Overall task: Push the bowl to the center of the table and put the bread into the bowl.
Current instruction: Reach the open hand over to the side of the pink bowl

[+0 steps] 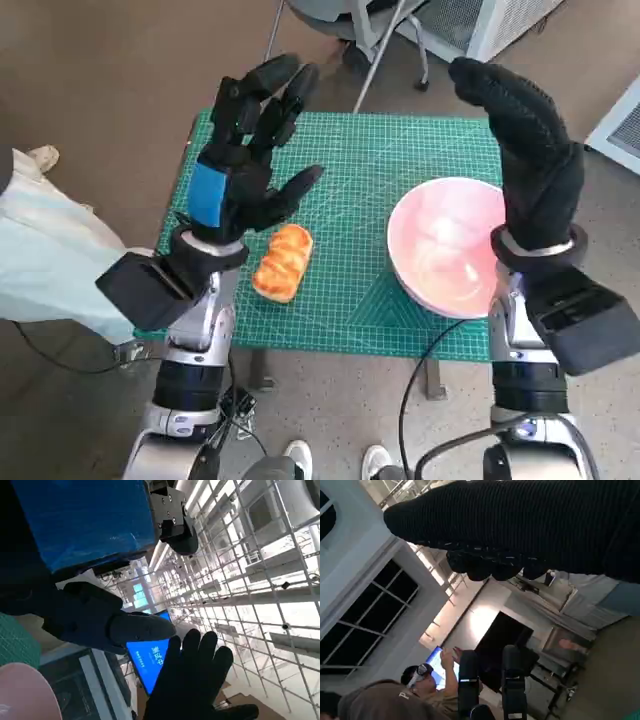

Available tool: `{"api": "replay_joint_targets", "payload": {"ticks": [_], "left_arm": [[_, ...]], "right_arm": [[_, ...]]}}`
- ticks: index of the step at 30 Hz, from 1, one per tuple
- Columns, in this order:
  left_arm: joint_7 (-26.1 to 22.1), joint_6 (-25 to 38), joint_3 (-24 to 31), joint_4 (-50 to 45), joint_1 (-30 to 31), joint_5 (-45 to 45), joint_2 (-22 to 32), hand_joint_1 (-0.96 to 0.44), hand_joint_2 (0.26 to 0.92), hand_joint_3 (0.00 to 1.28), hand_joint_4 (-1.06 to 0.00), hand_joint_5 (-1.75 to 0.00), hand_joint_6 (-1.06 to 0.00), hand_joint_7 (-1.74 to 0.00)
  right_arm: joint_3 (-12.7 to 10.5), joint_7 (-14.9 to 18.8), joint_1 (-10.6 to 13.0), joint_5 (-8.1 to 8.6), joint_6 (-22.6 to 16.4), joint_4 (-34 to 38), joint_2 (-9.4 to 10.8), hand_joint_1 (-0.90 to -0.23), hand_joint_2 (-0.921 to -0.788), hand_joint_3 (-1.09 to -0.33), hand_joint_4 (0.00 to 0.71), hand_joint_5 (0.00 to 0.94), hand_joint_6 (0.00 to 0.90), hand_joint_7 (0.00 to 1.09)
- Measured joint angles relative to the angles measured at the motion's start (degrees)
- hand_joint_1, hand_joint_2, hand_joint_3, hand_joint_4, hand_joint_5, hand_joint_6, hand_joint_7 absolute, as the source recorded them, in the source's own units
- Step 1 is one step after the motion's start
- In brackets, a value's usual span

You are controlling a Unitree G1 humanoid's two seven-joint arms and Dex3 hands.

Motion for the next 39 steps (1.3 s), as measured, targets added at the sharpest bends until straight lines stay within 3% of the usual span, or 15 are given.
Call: {"api": "replay_joint_targets", "payload": {"ticks": [19, 28, 36, 39], "left_arm": [[-0.1, -0.6, 0.7, 0.5, -0.1, -0.1, -0.1, -0.43, 0.921, 0.27, -0.30, -0.01, 0.00, -0.76], [-0.1, -0.9, 0.8, 0.6, -0.1, -0.1, -0.1, -0.43, 0.921, 0.26, -0.29, -0.01, 0.00, -0.75], [-0.3, -1.7, 1.0, 0.9, -0.1, -0.1, 0.1, -0.43, 0.921, 0.26, -0.29, -0.01, 0.00, -0.75], [-0.6, -2.0, 1.4, 0.9, -0.1, -0.2, 0.3, -0.43, 0.921, 0.26, -0.29, -0.01, 0.00, -0.74]], "right_arm": [[-0.2, 1.0, 0.0, 0.58, 0.4, 0.2, 0.0, -0.551, -0.921, -0.717, 0.359, 0.002, 0.056, 0.74], [-0.4, 1.8, 0.4, 1.71, 0.4, 0.2, -0.2, -0.553, -0.921, -0.710, 0.347, 0.000, 0.042, 0.73], [-4.2, 3.7, 1.8, 4.26, -2.4, 3.5, -3.4, -0.533, -0.921, -0.733, 0.327, 0.000, 0.016, 0.74], [-6.6, 3.0, 2.5, 4.04, -4.6, 5.5, -5.0, -0.521, -0.921, -0.762, 0.318, 0.000, 0.004, 0.75]]}}
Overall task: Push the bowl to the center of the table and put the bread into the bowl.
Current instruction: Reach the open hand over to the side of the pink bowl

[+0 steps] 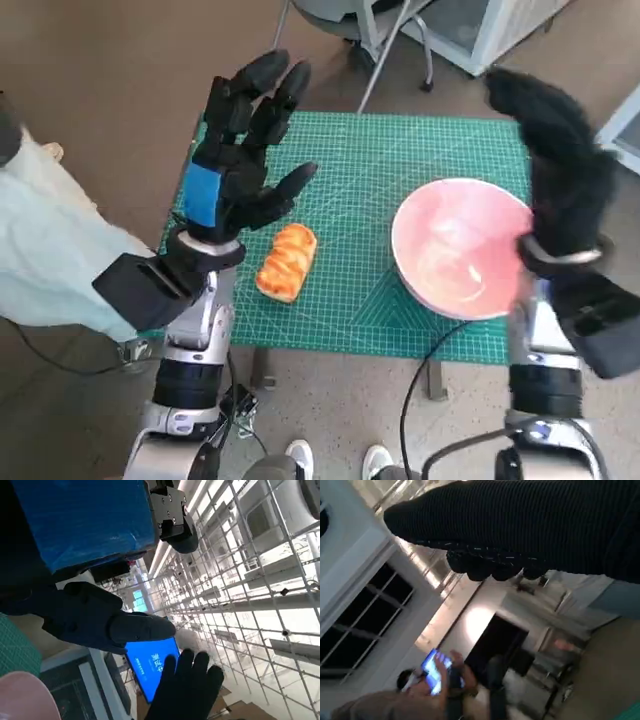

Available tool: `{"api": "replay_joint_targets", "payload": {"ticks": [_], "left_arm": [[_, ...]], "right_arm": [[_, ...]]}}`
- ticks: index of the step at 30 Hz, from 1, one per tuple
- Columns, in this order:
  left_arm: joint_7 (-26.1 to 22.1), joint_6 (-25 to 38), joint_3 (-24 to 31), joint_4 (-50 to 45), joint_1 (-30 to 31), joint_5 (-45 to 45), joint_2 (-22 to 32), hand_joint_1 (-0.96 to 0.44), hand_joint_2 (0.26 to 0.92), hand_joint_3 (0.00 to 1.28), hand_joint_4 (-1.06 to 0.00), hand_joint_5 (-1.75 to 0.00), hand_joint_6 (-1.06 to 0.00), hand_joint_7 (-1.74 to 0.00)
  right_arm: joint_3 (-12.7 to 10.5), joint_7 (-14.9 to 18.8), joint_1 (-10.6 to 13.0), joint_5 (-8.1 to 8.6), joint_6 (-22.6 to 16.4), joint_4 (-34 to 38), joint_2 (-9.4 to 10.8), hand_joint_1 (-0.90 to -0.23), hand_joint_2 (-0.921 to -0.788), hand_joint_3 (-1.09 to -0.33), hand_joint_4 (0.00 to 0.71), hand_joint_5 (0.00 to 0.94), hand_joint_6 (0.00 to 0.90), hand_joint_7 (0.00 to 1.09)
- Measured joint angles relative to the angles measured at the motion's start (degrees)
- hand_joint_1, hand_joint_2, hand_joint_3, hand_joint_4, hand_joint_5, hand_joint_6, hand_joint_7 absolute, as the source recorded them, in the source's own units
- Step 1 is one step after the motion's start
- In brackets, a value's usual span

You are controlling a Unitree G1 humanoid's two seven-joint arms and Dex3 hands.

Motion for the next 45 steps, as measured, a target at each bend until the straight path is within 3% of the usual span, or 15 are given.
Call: {"api": "replay_joint_targets", "payload": {"ticks": [6, 11, 19, 26, 34, 43, 45], "left_arm": [[-0.7, -0.4, 0.4, 0.0, 0.2, -0.5, 0.0, -0.44, 0.921, 0.25, -0.29, -0.01, -0.01, -0.71], [-1.1, -1.0, 0.6, 0.3, 0.5, -1.1, 0.0, -0.44, 0.921, 0.25, -0.29, -0.01, -0.03, -0.67], [-1.3, -1.8, 0.7, 2.3, 0.7, -1.2, 0.0, -0.44, 0.921, 0.25, -0.29, 0.00, -0.06, -0.64], [-1.2, -1.8, 0.7, 2.4, 0.8, -1.2, 0.0, -0.45, 0.921, 0.26, -0.28, 0.00, -0.07, -0.63], [-1.2, -1.8, 1.0, 2.4, 1.0, -1.2, 0.3, -0.46, 0.921, 0.25, -0.28, 0.00, -0.07, -0.62], [-1.5, -1.6, 1.5, 1.7, 1.7, -1.3, 1.0, -0.47, 0.921, 0.25, -0.28, 0.00, -0.10, -0.57], [-1.5, -1.6, 1.6, 1.6, 2.0, -1.3, 1.3, -0.47, 0.921, 0.24, -0.28, 0.00, -0.11, -0.55]], "right_arm": [[-4.7, -5.8, 2.2, -4.06, -5.2, 5.4, -2.2, -0.503, -0.921, -0.799, 0.306, 0.000, 0.000, 0.74], [-7.5, -10.5, 4.0, -6.20, -8.8, 12.4, -3.2, -0.491, -0.921, -0.820, 0.294, 0.000, -0.001, 0.73], [-9.0, -16.0, 6.3, -8.01, -12.5, 26.3, -3.6, -0.485, -0.921, -0.846, 0.277, 0.002, 0.008, 0.68], [-8.9, -18.6, 6.5, -8.60, -12.0, 36.0, -2.4, -0.502, -0.921, -0.851, 0.250, 0.001, 0.059, 0.51], [-10.1, -16.2, 5.1, -4.41, -7.5, 40.7, 1.6, -0.477, -0.921, -0.854, 0.265, 0.010, 0.130, 0.49], [-14.0, -10.6, 0.6, 2.55, -0.8, 43.2, 6.2, -0.426, -0.921, -0.860, 0.294, 0.018, 0.185, 0.52], [-14.4, -10.2, -0.4, 2.90, 0.3, 43.7, 6.8, -0.426, -0.921, -0.861, 0.299, 0.014, 0.177, 0.55]]}}
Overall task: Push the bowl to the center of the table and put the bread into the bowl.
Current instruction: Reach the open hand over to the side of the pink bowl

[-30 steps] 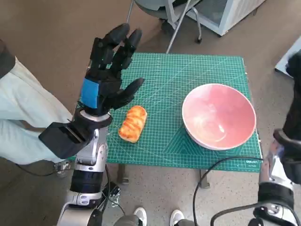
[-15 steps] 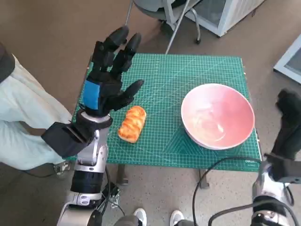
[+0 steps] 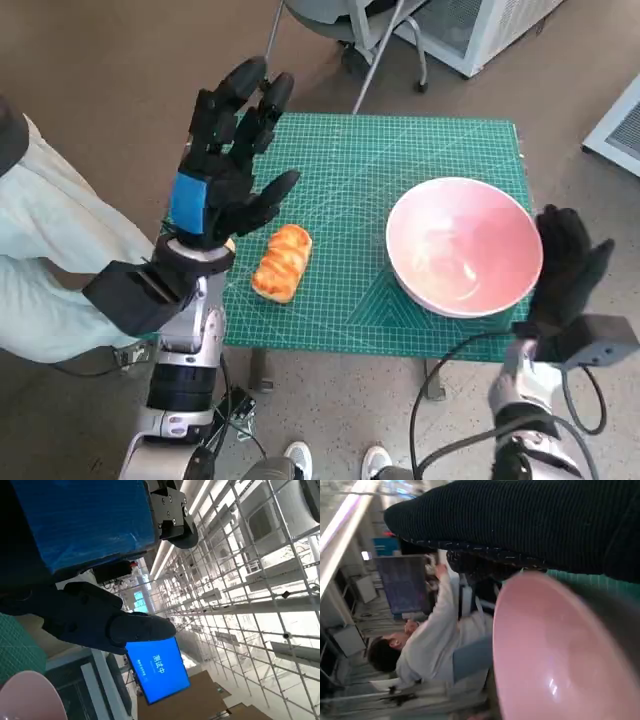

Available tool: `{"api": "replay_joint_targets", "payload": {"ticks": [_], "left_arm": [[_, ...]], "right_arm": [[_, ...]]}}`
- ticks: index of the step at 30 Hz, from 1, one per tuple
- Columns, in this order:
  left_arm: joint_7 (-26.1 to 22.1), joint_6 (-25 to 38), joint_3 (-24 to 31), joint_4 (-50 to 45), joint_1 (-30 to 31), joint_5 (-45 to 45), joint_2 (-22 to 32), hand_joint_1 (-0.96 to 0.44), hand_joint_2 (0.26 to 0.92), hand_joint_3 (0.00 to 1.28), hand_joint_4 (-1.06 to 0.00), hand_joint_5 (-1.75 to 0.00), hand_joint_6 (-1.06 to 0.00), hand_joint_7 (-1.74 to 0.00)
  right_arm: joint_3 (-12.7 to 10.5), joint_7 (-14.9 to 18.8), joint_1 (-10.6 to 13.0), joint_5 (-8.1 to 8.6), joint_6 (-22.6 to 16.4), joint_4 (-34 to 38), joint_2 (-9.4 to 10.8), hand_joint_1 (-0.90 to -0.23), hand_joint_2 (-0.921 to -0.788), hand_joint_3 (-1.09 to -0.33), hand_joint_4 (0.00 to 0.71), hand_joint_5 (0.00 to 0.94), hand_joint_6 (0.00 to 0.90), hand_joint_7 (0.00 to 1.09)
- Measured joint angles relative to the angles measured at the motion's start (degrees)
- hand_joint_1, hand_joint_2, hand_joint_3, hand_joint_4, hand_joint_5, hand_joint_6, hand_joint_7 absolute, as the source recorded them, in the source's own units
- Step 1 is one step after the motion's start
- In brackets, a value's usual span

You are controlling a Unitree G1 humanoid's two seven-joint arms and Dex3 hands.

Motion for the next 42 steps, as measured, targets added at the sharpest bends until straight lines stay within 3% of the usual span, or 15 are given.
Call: {"api": "replay_joint_targets", "payload": {"ticks": [4, 11, 20, 24, 33, 38, 42], "left_arm": [[0.0, 0.1, 0.3, -0.3, 0.6, 0.0, 0.9, -0.48, 0.921, 0.24, -0.28, 0.00, -0.12, -0.52], [0.1, 0.5, 0.8, -2.2, 2.2, 0.0, 2.0, -0.50, 0.921, 0.23, -0.30, 0.00, -0.19, -0.39], [0.6, 1.0, 1.3, -4.1, 4.2, 0.0, 3.7, -0.51, 0.921, 0.23, -0.31, 0.00, -0.25, -0.28], [0.9, 1.1, 1.3, -4.9, 5.0, 0.2, 4.0, -0.51, 0.921, 0.23, -0.31, 0.00, -0.26, -0.27], [1.5, 1.6, 1.3, -6.7, 7.4, 0.3, 5.0, -0.51, 0.921, 0.23, -0.31, 0.00, -0.28, -0.25], [1.9, 2.0, 1.4, -7.1, 8.4, 0.4, 5.5, -0.51, 0.921, 0.23, -0.31, 0.00, -0.28, -0.24], [2.2, 2.5, 1.4, -7.6, 9.4, 0.9, 6.0, -0.50, 0.921, 0.23, -0.31, 0.00, -0.29, -0.23]], "right_arm": [[-0.1, -0.5, -1.9, 0.07, 2.0, 0.8, 1.1, -0.427, -0.921, -0.867, 0.304, 0.011, 0.169, 0.58], [0.8, -3.8, -4.6, -1.60, 5.5, 2.2, 1.8, -0.457, -0.921, -0.883, 0.300, 0.005, 0.139, 0.59], [0.1, -6.4, -10.0, -1.47, 9.8, 2.6, 2.5, -0.465, -0.921, -0.899, 0.280, 0.000, 0.117, 0.61], [-1.2, -6.3, -12.6, -0.19, 11.1, 2.6, 3.6, -0.462, -0.921, -0.888, 0.261, 0.000, 0.113, 0.62], [-4.6, -3.5, -17.3, 3.27, 14.6, 2.9, 6.0, -0.453, -0.921, -0.748, 0.248, 0.006, 0.109, 0.71], [-4.4, -3.6, -18.9, 2.69, 15.9, 3.3, 6.3, -0.465, -0.921, -0.743, 0.264, 0.012, 0.117, 0.75], [-3.3, -4.3, -19.4, 1.13, 16.2, 3.3, 6.0, -0.489, -0.921, -0.744, 0.255, 0.004, 0.109, 0.78]]}}
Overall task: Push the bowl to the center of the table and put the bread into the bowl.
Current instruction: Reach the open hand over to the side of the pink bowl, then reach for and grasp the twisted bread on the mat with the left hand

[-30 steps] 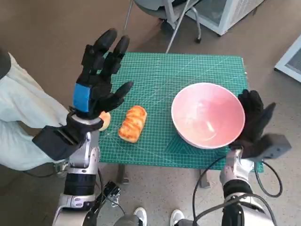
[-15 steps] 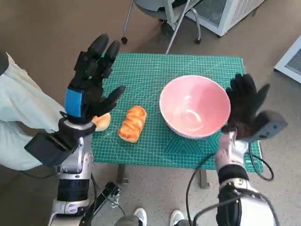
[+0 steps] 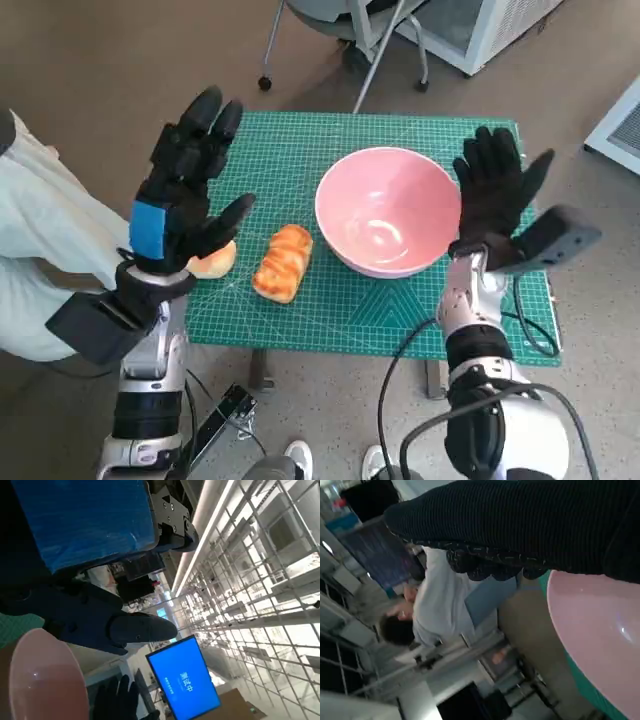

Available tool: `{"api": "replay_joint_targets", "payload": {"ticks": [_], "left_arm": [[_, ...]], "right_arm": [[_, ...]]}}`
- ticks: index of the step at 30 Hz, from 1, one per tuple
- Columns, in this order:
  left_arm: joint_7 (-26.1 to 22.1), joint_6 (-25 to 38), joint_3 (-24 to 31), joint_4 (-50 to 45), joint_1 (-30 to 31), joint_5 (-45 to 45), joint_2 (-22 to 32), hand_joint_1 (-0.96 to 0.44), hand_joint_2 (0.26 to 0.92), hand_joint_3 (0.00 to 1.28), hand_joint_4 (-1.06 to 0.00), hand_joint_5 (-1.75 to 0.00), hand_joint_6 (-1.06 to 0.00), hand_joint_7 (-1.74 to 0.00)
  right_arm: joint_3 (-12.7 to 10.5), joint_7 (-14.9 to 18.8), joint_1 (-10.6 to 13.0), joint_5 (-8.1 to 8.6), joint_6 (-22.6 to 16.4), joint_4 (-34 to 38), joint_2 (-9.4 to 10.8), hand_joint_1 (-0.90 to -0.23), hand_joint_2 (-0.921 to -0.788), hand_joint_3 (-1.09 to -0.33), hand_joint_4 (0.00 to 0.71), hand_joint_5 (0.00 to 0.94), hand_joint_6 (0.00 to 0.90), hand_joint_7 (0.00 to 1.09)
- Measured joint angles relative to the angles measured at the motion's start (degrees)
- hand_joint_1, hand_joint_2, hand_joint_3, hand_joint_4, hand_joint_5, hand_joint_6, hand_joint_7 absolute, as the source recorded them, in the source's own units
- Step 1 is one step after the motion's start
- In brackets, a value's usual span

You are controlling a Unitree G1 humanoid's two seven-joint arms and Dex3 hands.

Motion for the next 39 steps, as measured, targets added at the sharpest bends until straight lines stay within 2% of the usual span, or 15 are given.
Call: {"api": "replay_joint_targets", "payload": {"ticks": [6, 11, 15, 19, 25, 29, 32, 35, 39], "left_arm": [[1.6, 2.7, -0.2, -1.7, 1.4, 3.1, 1.1, -0.50, 0.921, 0.22, -0.30, 0.00, -0.28, -0.21], [4.8, 10.3, -1.0, -6.1, 2.8, 8.8, 2.5, -0.51, 0.921, 0.22, -0.26, 0.00, -0.26, -0.19], [7.6, 19.4, -2.2, -11.5, 4.2, 13.7, 2.8, -0.53, 0.921, 0.21, -0.21, 0.00, -0.22, -0.17], [8.5, 28.5, -3.9, -16.3, 4.9, 16.8, 2.8, -0.53, 0.921, 0.18, -0.16, 0.00, -0.19, -0.14], [8.4, 40.6, -6.4, -20.7, 4.9, 17.9, 2.8, -0.52, 0.921, 0.13, -0.12, 0.00, -0.16, -0.12], [8.3, 46.4, -9.0, -21.4, 4.4, 20.1, 2.9, -0.52, 0.921, 0.11, -0.12, 0.00, -0.15, -0.11], [8.3, 49.8, -10.8, -21.4, 3.8, 21.9, 3.1, -0.53, 0.921, 0.10, -0.13, 0.00, -0.15, -0.10], [8.4, 52.7, -12.9, -20.7, 2.8, 24.4, 3.4, -0.54, 0.921, 0.08, -0.13, -0.01, -0.14, -0.09], [9.1, 55.8, -16.0, -18.2, 1.2, 28.3, 3.7, -0.56, 0.921, 0.08, -0.14, -0.01, -0.14, -0.08]], "right_arm": [[2.4, -0.8, 0.0, -3.16, -1.0, -0.1, -1.0, -0.533, -0.921, -0.759, 0.263, 0.006, 0.091, 0.75], [6.0, -2.7, -0.1, -7.65, -5.0, -0.8, -2.4, -0.545, -0.921, -0.780, 0.297, 0.013, 0.099, 0.66], [8.8, -2.2, -0.1, -10.38, -10.1, -2.2, -3.4, -0.561, -0.921, -0.787, 0.325, 0.023, 0.107, 0.64], [11.9, 0.6, -0.1, -12.69, -17.1, -4.4, -4.6, -0.572, -0.921, -0.785, 0.353, 0.033, 0.122, 0.65], [15.8, 5.9, 0.3, -14.05, -28.7, -9.1, -5.7, -0.532, -0.921, -0.794, 0.365, 0.022, 0.101, 0.72], [17.8, 9.5, 1.0, -13.79, -33.9, -12.1, -6.2, -0.528, -0.921, -0.793, 0.351, 0.009, 0.088, 0.75], [18.8, 10.9, 1.5, -13.69, -36.0, -13.8, -6.4, -0.541, -0.921, -0.785, 0.348, 0.006, 0.069, 0.78], [19.4, 10.9, 2.2, -14.01, -37.6, -15.5, -6.8, -0.558, -0.921, -0.778, 0.347, 0.005, 0.053, 0.79], [19.9, 9.8, 3.3, -15.43, -39.1, -17.5, -7.0, -0.572, -0.921, -0.772, 0.348, 0.004, 0.035, 0.82]]}}
